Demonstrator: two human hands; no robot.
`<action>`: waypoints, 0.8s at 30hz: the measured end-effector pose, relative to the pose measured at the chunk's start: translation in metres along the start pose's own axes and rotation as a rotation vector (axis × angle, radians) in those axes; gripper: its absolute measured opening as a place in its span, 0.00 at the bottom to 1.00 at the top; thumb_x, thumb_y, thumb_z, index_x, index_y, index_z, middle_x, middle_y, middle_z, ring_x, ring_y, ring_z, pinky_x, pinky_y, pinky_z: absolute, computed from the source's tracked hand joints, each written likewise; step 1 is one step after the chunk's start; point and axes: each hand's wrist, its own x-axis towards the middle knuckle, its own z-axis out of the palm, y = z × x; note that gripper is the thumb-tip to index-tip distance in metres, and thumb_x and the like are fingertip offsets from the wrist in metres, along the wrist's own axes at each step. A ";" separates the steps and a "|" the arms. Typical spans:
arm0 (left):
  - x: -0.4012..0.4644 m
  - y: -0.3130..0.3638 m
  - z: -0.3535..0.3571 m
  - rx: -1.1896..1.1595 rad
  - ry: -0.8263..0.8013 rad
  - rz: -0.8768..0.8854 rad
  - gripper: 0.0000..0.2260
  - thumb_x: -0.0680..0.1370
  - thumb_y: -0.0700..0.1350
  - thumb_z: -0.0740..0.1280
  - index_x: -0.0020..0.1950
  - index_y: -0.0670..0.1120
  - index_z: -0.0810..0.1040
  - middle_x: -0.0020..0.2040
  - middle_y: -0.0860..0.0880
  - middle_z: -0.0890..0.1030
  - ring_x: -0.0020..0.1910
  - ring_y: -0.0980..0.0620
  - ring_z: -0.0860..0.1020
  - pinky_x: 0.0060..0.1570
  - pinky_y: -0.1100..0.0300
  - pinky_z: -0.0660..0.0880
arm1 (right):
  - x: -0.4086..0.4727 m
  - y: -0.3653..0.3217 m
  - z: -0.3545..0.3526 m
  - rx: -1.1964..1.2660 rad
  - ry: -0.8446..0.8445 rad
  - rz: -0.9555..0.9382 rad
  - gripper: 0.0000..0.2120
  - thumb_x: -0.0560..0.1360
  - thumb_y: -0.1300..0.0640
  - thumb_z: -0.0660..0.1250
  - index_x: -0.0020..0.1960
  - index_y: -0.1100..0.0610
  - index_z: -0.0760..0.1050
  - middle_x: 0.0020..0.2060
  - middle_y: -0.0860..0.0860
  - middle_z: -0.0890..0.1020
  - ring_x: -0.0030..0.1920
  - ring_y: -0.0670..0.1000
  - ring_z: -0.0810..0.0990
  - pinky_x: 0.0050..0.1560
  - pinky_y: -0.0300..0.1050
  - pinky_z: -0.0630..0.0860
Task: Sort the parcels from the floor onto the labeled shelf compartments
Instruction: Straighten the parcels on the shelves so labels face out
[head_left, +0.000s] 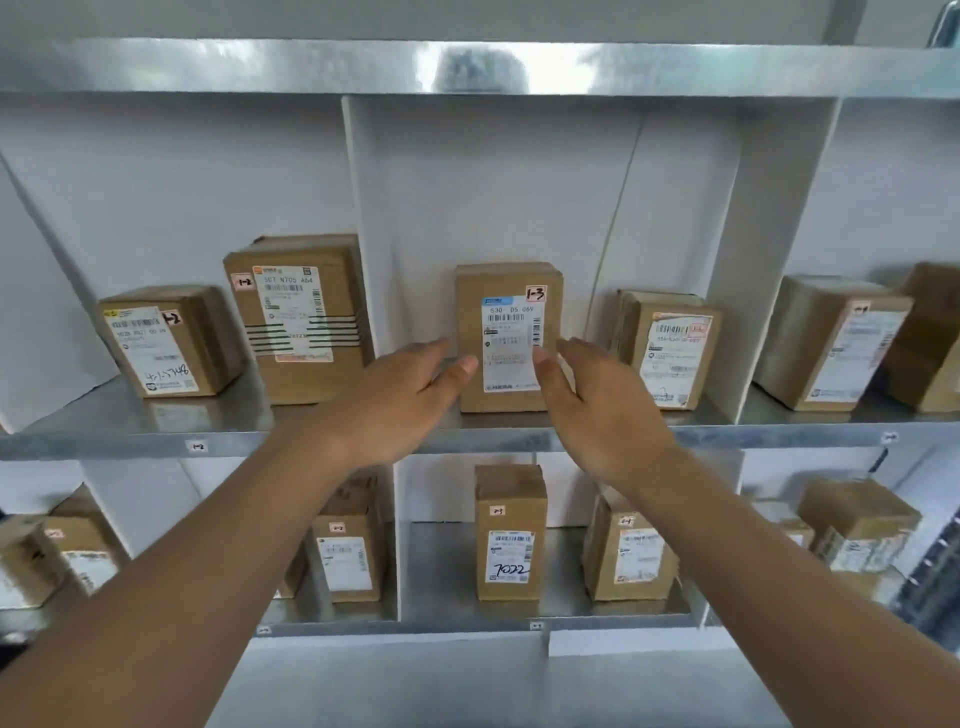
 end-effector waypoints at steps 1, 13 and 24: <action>0.004 0.005 0.005 0.009 -0.002 -0.016 0.32 0.84 0.64 0.50 0.85 0.50 0.56 0.84 0.52 0.59 0.82 0.52 0.58 0.76 0.59 0.57 | 0.004 0.009 -0.003 -0.001 -0.026 -0.010 0.24 0.86 0.40 0.49 0.70 0.52 0.74 0.63 0.52 0.81 0.62 0.55 0.79 0.62 0.55 0.79; 0.044 0.003 0.039 0.075 -0.023 -0.076 0.25 0.87 0.58 0.51 0.82 0.49 0.62 0.81 0.49 0.66 0.78 0.50 0.65 0.60 0.69 0.58 | 0.048 0.062 0.006 -0.102 -0.100 -0.018 0.20 0.86 0.45 0.52 0.54 0.58 0.75 0.49 0.54 0.78 0.54 0.59 0.80 0.55 0.55 0.77; 0.093 -0.046 0.061 0.073 0.020 -0.020 0.15 0.87 0.53 0.56 0.67 0.46 0.74 0.66 0.48 0.78 0.61 0.49 0.78 0.59 0.58 0.74 | 0.084 0.089 0.043 -0.116 -0.087 0.033 0.19 0.85 0.43 0.53 0.56 0.54 0.76 0.52 0.54 0.84 0.51 0.58 0.82 0.51 0.57 0.80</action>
